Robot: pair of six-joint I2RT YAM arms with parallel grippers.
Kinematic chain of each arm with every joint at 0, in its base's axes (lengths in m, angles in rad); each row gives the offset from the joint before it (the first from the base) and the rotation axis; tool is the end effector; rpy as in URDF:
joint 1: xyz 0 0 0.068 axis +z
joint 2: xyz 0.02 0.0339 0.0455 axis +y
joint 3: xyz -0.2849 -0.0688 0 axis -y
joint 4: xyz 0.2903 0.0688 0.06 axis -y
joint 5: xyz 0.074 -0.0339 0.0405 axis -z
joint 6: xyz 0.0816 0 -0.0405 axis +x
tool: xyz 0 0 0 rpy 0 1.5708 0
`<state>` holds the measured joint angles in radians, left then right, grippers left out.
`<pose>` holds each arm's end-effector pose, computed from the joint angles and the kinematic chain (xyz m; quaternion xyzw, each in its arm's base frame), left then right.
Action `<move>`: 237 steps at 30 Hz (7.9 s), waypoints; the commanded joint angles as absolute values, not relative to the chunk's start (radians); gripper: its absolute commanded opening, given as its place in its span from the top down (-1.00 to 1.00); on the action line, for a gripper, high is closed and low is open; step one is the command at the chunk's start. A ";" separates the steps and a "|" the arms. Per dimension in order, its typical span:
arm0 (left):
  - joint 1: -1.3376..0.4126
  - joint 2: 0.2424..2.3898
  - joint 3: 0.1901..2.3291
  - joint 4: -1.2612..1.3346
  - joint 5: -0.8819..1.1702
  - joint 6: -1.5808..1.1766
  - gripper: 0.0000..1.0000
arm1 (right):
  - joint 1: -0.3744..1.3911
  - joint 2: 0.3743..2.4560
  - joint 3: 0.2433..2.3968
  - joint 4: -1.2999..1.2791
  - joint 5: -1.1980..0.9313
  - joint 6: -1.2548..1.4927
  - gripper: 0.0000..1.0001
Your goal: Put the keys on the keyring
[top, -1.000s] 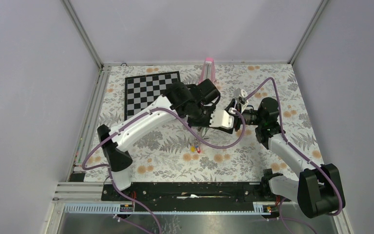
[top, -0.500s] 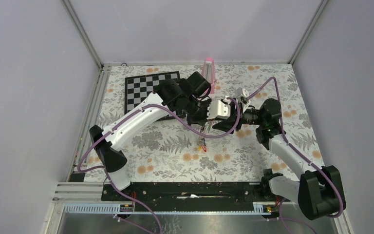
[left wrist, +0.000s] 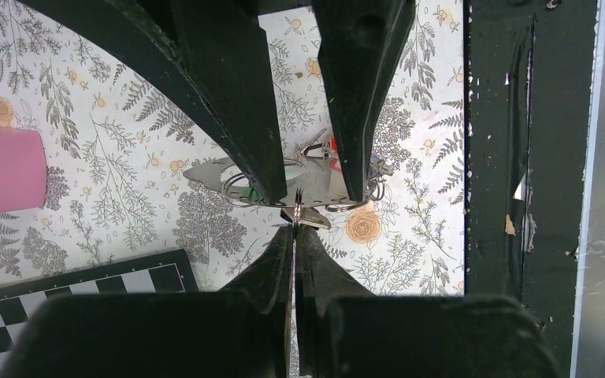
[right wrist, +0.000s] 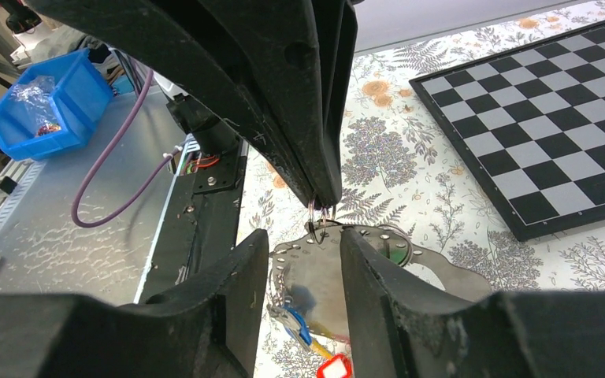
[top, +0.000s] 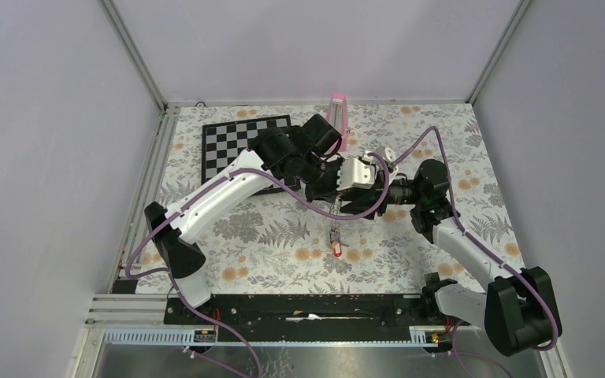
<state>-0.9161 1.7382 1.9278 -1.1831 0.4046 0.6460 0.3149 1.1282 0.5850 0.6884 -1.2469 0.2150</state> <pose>0.2318 -0.3548 0.3832 0.7018 0.6266 -0.2284 0.2504 0.2389 0.1592 0.2867 -0.4677 0.5082 0.5293 0.4928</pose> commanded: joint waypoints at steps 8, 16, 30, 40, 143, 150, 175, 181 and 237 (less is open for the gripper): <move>-0.916 1.741 1.925 -1.131 0.453 0.638 1.00 | 0.331 1.113 0.631 0.686 -1.232 0.186 0.26; -0.915 1.745 1.916 -1.132 0.459 0.636 1.00 | 0.331 1.111 0.632 0.686 -1.230 0.187 0.38; -0.899 1.744 1.919 -1.130 0.497 0.631 1.00 | 0.330 1.109 0.642 0.679 -1.217 0.193 1.00; -0.779 1.648 1.769 -1.035 0.641 0.642 0.13 | 0.306 1.099 0.633 0.770 -1.224 0.282 1.00; -0.793 1.887 1.856 -0.992 1.026 0.649 0.60 | 0.307 1.103 0.645 0.588 -1.293 0.071 1.00; -0.793 1.869 1.817 -1.052 0.990 0.724 0.53 | 0.301 1.104 0.651 0.590 -1.281 0.083 1.00; -0.818 1.872 1.840 -1.055 1.004 0.757 0.49 | 0.290 1.116 0.633 0.674 -1.298 0.154 1.00; -0.816 1.872 1.827 -0.978 1.010 0.683 0.44 | 0.290 1.110 0.623 0.708 -1.296 0.180 1.00; -0.755 1.658 1.607 -0.750 0.938 0.541 0.94 | 0.270 1.107 0.635 0.650 -1.192 0.166 1.00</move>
